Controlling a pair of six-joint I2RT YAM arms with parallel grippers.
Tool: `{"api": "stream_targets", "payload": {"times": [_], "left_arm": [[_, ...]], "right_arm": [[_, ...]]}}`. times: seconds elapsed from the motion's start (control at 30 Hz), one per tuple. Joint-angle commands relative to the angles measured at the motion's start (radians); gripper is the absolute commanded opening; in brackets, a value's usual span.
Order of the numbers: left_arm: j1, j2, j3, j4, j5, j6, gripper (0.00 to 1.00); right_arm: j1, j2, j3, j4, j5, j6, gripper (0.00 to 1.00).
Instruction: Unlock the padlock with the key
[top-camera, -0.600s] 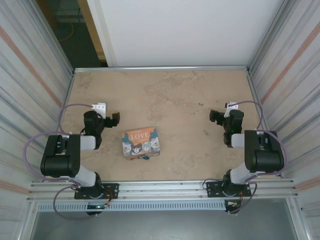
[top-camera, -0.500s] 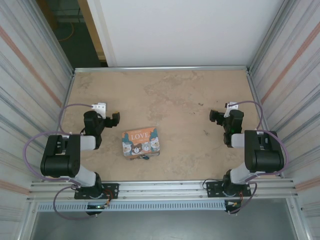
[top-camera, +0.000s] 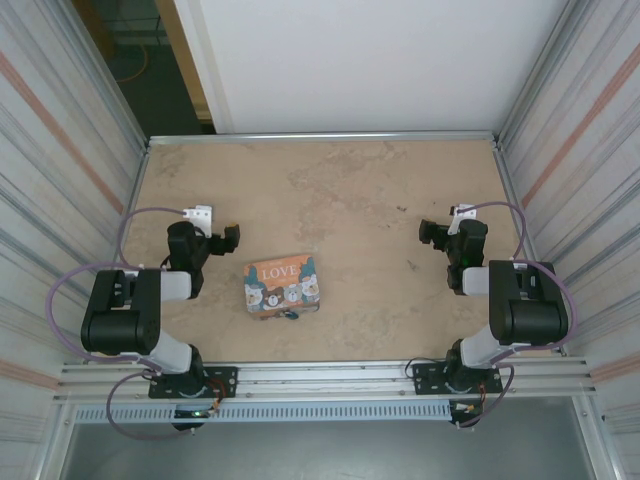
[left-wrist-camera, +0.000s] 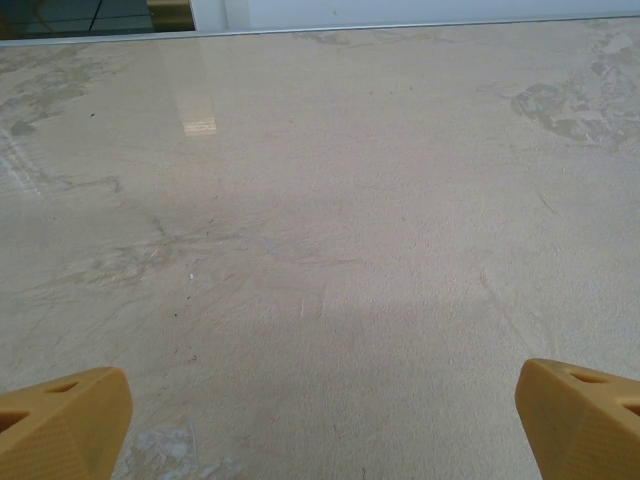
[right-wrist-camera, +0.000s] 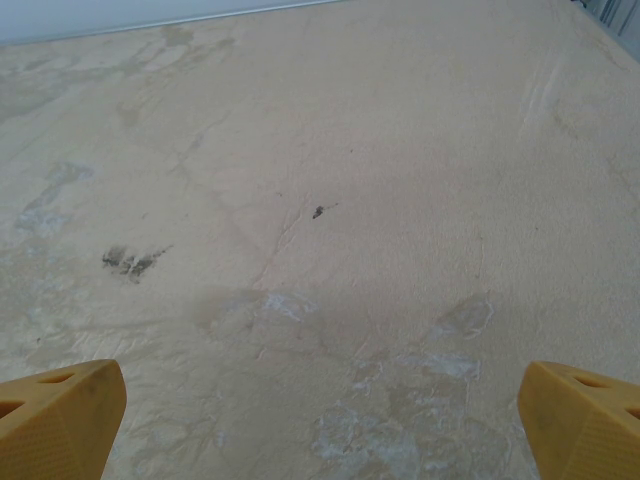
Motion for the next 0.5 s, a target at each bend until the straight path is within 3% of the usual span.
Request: {"api": "stream_targets", "payload": {"times": [0.0,0.47], "left_arm": [[0.007,0.003,0.01,0.005,0.007,0.015,0.99],[0.008,0.002,0.01,0.005,0.008,0.015,0.99]], "right_arm": [[0.007,0.005,0.017,-0.004,0.011,-0.003,0.99],[0.004,0.003,0.014,-0.003,0.004,-0.001,0.99]]}}
